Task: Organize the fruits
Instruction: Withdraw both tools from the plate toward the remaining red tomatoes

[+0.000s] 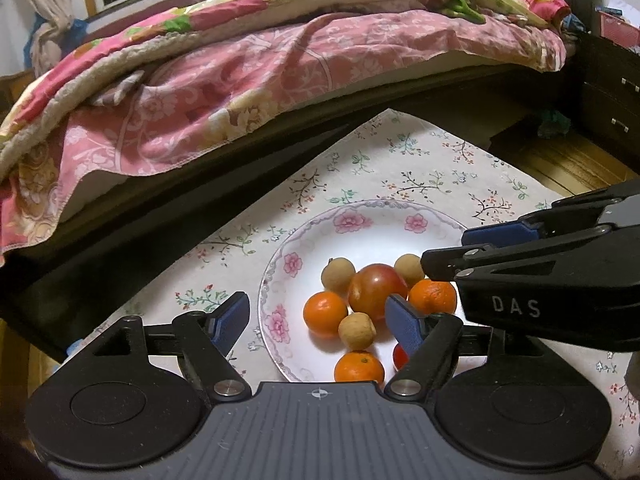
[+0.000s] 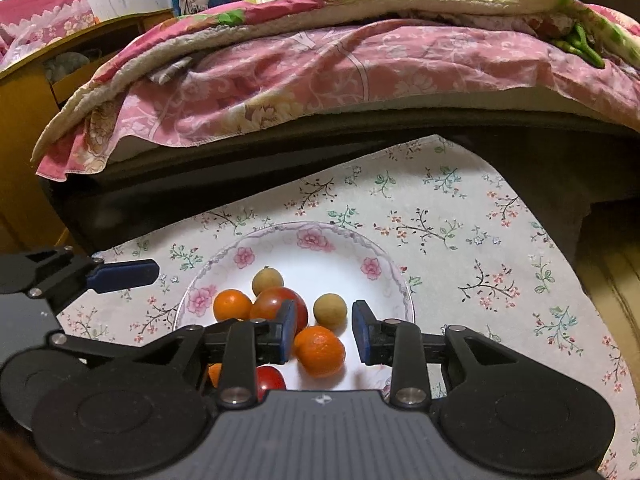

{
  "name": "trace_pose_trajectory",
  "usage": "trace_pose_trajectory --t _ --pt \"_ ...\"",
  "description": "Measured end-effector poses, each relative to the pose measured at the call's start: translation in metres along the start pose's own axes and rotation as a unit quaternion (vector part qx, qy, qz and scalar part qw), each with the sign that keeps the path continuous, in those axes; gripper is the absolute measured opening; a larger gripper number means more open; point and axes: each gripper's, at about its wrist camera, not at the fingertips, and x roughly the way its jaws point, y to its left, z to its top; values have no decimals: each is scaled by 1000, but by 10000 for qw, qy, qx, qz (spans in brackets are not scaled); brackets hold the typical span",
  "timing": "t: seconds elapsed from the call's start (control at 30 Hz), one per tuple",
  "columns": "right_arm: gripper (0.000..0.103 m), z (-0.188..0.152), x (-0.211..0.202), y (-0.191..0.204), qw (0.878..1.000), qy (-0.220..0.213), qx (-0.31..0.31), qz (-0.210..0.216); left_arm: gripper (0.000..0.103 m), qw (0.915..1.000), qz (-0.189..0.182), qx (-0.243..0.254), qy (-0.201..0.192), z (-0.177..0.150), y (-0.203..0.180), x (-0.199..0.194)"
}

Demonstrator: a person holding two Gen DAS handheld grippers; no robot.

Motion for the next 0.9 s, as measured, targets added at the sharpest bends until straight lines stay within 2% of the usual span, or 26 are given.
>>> trace_pose_trajectory --t 0.9 --pt "34 -18 -19 28 9999 36 -105 100 85 9999 -29 96 51 -21 18 -25"
